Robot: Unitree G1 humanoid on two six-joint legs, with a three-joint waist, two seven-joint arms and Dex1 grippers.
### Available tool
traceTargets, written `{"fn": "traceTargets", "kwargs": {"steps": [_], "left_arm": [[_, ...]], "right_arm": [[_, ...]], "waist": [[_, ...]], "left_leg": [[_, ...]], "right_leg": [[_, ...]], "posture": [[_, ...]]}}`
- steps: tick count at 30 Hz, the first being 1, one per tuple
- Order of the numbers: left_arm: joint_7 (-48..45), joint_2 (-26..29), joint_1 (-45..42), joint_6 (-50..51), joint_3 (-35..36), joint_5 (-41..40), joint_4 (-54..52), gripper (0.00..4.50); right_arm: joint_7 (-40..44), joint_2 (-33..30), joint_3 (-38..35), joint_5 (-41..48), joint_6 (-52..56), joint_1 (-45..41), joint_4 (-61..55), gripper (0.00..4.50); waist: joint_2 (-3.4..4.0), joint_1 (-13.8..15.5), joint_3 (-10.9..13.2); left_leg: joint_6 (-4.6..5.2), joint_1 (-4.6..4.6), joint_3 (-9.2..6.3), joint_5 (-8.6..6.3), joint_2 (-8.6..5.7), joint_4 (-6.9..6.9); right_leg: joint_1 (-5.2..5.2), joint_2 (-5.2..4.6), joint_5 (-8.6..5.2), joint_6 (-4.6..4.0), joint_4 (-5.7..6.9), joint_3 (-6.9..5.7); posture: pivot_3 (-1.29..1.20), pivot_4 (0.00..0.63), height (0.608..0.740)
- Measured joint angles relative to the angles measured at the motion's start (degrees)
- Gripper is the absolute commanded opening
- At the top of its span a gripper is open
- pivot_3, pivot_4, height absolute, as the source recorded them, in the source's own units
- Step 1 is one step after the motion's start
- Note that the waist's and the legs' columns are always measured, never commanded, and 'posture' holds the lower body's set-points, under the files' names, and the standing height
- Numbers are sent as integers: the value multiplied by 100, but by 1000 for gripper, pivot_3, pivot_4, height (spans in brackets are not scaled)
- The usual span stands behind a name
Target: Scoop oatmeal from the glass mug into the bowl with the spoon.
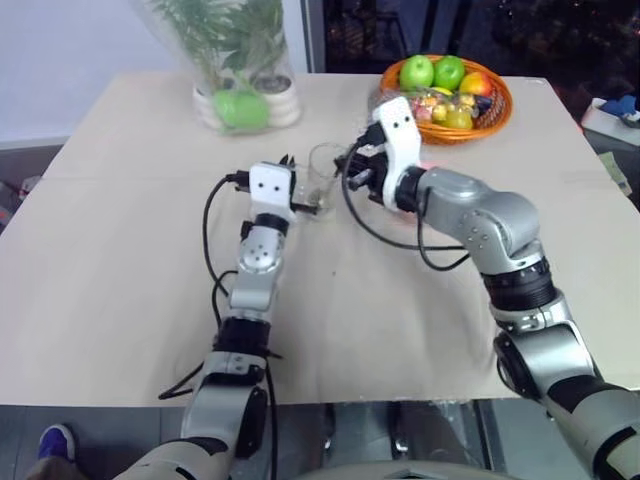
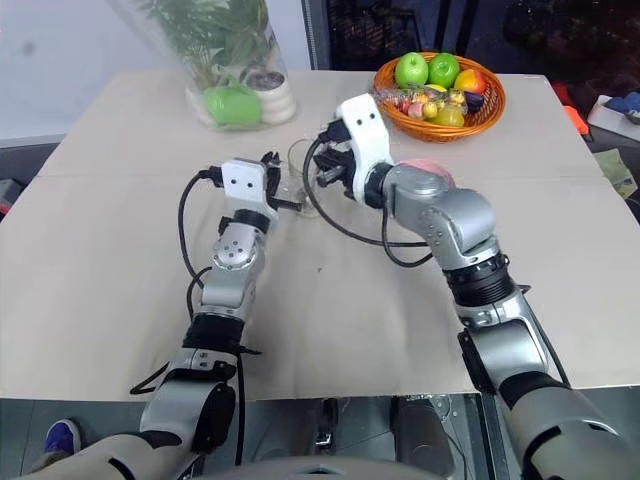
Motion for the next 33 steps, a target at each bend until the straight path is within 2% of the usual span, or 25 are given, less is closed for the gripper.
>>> {"fn": "traceTargets", "kwargs": {"steps": [1,4,6,7,9,10,11,13,16,17,18,20,22,29,31,32,33], "left_arm": [[-2,-7,57,23,25,-39,-54,0],[-31,-30,245,169,164,-299,-322,0],[-88,-20,446,260,355,-574,-581,0],[-111,-14,520,282,446,-677,-650,0],[-192,30,691,380,655,-969,-813,0],[-258,102,845,402,859,-1179,-882,0],[-277,133,899,411,948,-1251,-889,0],[-387,292,1207,379,1200,-1468,-963,0],[-432,355,1278,339,1405,-1556,-904,0],[-612,423,1331,154,1467,-1694,-842,0],[-672,479,1344,70,1652,-1794,-697,0],[-767,538,1275,-121,1728,-1858,-360,0],[-822,604,1216,-256,1810,-1888,-66,0],[-975,781,717,-793,1843,-1881,1001,0],[-976,794,710,-934,1846,-1879,1138,759],[-974,799,711,-977,1846,-1877,1199,927],[-975,798,726,-996,1844,-1875,1255,1397]], "right_arm": [[109,-21,42,-40,-25,-1,0,706],[442,7,-64,-12,-56,-1,-9,1799],[619,-59,-345,70,-107,35,-155,2894],[695,-134,-457,101,-130,68,-268,3237],[949,-430,-718,221,-201,306,-704,4234],[1145,-701,-886,314,-215,580,-1037,4445],[1232,-831,-943,346,-219,713,-1162,4445],[1770,-1584,-952,251,-502,1499,-1816,4445],[2102,-1888,-1008,90,-829,1965,-2032,4445],[2501,-2277,-979,-98,-1327,2618,-2450,4445],[2686,-2368,-1000,-227,-1642,3021,-2604,4445],[2929,-2375,-1245,-346,-2390,3827,-2858,4445],[3067,-2376,-1370,-389,-2791,4222,-2999,4445],[2970,-2351,-1657,-472,-3312,4642,-3247,4445],[2925,-2359,-1664,-497,-3332,4757,-3263,4500],[2905,-2368,-1666,-505,-3333,4766,-3265,4500],[2888,-2384,-1676,-520,-3334,4767,-3267,4500]], "waist": [[0,0,0],[0,4,0],[0,6,0],[0,8,0],[-1,26,-1],[-1,32,-1],[-1,39,-1],[-5,70,-3],[-5,48,-3],[-12,99,-7],[-12,83,-7],[-13,92,-8],[-13,94,-7],[-17,87,-11],[-16,78,-10],[-16,70,-10],[-17,66,-10]], "left_leg": [[0,0,-1,0,0,0],[0,0,-4,0,2,0],[0,-1,-4,0,3,0],[0,0,-3,0,3,0],[0,-1,-7,-1,4,-2],[1,-1,-7,-1,4,-3],[1,-1,-8,-1,5,-3],[3,2,-16,-2,4,-3],[3,11,-12,-2,4,-2],[5,27,-24,-4,4,-2],[10,43,-14,-6,4,-2],[25,67,-13,-15,4,-4],[27,86,-15,-16,5,-4],[29,147,-22,-18,5,-9],[31,184,-16,-19,5,-18],[31,189,-15,-20,6,-19],[31,189,-16,-20,6,-19]], "right_leg": [[0,0,0,0,0,0],[0,0,0,0,1,-2],[0,-1,0,0,0,-1],[0,-1,0,0,0,-1],[1,-2,0,0,-4,-2],[2,-3,0,0,-5,-3],[3,-3,0,0,-5,-4],[15,-4,0,0,-14,-11],[19,-4,1,1,-4,-6],[46,-3,1,1,-12,-18],[55,-4,1,2,-8,-8],[77,-3,1,2,-10,-8],[95,-2,2,3,-11,-9],[159,0,8,11,-12,-13],[191,-2,8,11,-19,-8],[194,-2,8,11,-19,-7],[194,-2,8,11,-18,-7]], "posture": [[0,150,740],[0,150,740],[0,150,740],[0,150,740],[0,150,740],[0,150,740],[0,150,740],[0,150,740],[0,150,740],[0,150,740],[0,150,740],[0,150,740],[0,150,740],[0,150,740],[0,150,740],[0,150,740],[0,150,740]]}}
